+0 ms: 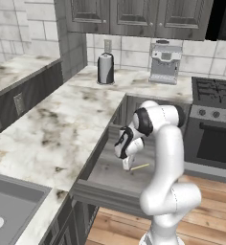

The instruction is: Take a straw from the drawer in front and place it inside the glass cup on the dining counter.

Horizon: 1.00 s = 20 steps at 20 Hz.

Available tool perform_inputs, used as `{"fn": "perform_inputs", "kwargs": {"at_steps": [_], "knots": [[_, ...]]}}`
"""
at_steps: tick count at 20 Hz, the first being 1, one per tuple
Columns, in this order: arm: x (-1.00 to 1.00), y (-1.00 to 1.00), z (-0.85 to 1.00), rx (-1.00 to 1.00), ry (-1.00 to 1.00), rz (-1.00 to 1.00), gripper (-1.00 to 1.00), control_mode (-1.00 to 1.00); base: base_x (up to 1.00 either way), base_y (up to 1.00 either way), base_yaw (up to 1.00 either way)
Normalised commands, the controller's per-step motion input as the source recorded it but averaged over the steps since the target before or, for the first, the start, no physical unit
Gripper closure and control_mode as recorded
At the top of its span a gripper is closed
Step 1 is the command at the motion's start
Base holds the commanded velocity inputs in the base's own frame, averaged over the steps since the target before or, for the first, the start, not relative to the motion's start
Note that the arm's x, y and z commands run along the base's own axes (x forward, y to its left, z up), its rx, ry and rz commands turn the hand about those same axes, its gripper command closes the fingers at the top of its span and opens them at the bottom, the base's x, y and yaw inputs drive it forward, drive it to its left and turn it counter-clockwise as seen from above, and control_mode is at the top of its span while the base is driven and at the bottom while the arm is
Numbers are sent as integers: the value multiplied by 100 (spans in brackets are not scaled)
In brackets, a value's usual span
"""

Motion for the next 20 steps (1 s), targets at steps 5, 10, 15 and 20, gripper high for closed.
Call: {"fn": "perform_inputs", "kwargs": {"at_steps": [5, 10, 15, 20], "knots": [[9, 0, -23, 0, 3, 4, -100, -100, 0, 0, 0], [0, 0, -27, 0, 3, 3, -100, -100, 0, 0, 0], [0, 0, -19, 0, 2, 3, -100, -100, 0, 0, 0], [0, 1, -28, 0, 5, 2, -100, -100, 0, 0, 0]]}}
